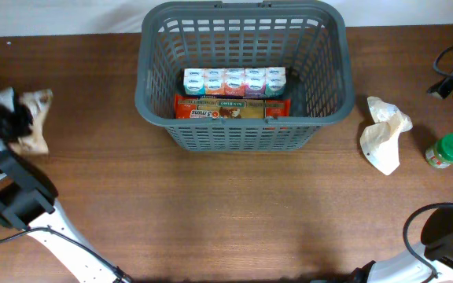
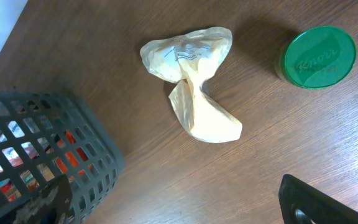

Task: Pack container
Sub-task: 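Grasp the crumpled paper bag on the left with the left gripper, then drop the paper bag into the basket and withdraw the left arm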

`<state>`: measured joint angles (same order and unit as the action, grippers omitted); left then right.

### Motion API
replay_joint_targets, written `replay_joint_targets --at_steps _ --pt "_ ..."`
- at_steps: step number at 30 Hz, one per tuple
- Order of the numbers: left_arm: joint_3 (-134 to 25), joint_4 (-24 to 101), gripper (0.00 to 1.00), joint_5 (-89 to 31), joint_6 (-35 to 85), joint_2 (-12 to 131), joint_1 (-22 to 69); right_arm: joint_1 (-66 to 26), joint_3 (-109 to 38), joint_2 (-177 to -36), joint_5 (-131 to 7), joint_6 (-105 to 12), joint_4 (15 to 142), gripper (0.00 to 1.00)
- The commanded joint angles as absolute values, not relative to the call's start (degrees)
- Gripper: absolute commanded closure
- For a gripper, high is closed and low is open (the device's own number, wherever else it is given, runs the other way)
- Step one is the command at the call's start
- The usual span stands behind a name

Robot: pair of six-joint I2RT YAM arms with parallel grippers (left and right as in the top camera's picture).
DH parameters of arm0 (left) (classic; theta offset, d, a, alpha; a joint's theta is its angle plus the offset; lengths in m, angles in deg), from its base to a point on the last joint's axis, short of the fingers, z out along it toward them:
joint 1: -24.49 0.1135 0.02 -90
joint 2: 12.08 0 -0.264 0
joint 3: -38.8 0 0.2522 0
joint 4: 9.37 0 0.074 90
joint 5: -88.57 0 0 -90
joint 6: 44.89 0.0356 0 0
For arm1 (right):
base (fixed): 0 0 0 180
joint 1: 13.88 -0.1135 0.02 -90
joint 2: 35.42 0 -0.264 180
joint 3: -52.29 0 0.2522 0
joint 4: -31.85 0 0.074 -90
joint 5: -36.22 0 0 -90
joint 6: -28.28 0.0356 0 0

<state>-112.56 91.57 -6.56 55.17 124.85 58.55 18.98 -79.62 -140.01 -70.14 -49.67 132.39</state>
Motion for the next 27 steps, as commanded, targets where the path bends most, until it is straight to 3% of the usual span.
replay_joint_targets --at_steps 1,6,14,21,27 --pt "-122.0 91.8 0.98 -8.7 58.1 114.2 53.7 19.2 -79.4 -138.4 -69.6 -49.2 132.3 0.01" --pt "-130.0 90.9 0.98 -8.7 64.3 107.2 44.8 19.2 -79.4 -138.4 -69.6 -49.2 132.3 0.01" --pt "-132.8 84.1 0.98 -5.5 89.3 98.8 22.2 19.2 -79.4 -138.4 -69.6 -49.2 132.3 0.01" --pt "-131.5 81.5 0.98 -5.5 103.7 101.7 2.8 19.2 -79.4 -138.4 -69.6 -49.2 132.3 0.01" --pt "-128.4 81.9 0.98 -5.6 104.4 110.4 -4.8 19.2 -79.4 -138.4 -69.6 -49.2 132.3 0.01"
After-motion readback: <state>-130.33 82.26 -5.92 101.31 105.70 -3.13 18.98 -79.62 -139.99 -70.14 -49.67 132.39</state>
